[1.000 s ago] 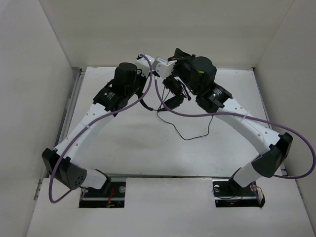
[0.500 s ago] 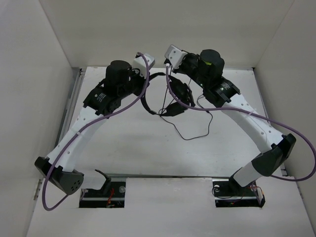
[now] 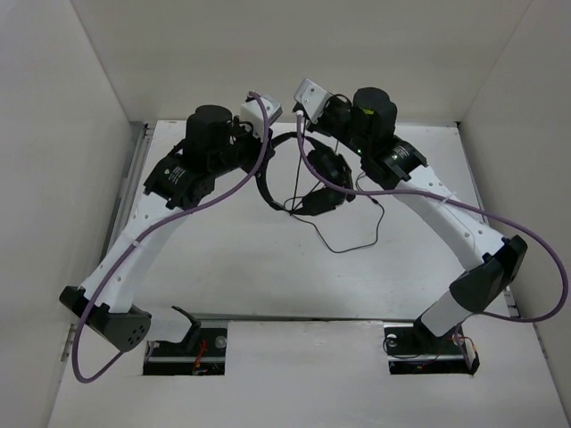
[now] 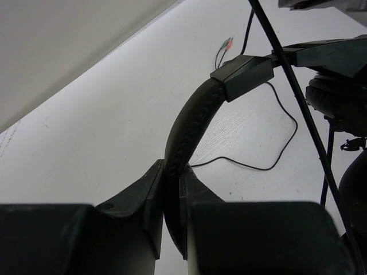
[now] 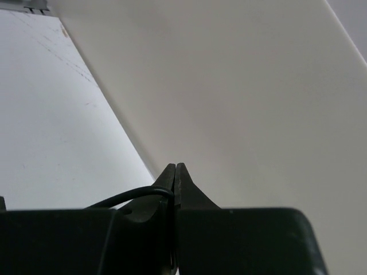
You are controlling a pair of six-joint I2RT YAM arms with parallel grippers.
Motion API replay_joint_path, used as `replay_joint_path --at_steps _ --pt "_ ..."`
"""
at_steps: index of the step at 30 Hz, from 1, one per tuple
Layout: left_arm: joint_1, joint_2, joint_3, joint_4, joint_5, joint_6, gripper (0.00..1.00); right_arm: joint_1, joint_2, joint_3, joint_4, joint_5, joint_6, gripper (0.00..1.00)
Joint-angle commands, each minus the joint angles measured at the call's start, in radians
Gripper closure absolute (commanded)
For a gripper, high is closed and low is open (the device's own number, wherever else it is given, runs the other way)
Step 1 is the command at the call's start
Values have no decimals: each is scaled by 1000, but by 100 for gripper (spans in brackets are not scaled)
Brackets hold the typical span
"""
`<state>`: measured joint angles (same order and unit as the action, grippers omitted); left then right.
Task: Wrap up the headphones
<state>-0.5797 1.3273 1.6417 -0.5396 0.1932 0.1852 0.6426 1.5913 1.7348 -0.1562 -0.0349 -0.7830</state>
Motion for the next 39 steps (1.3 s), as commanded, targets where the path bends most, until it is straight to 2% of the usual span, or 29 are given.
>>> replay_joint_path --at_steps 1,7,12,20,24,26,31,34,39 --pt "-10 -23 64 -2 77 -15 100 -5 9 32 34 -10 48 100" --pt "5 -33 96 -16 103 -29 100 -34 15 13 26 -51 135 100" --pt "48 -40 158 -28 160 -73 100 -93 -2 -12 14 -154 301 99" --pt "97 12 354 -34 247 -162 100 -189 1 -30 36 -596 787 88" --pt "126 61 473 -22 305 -248 100 -194 18 -125 246 -824 1098 80" --pt "148 85 532 -4 328 -301 100 -192 32 -191 416 -896 1280 75" --pt "221 122 613 67 321 -397 100 -186 62 -336 857 -948 1675 63" --pt "270 136 633 122 286 -466 100 -131 65 -397 986 -944 1798 58" --pt "336 156 661 176 255 -546 100 11 94 -439 1052 -947 1834 56"
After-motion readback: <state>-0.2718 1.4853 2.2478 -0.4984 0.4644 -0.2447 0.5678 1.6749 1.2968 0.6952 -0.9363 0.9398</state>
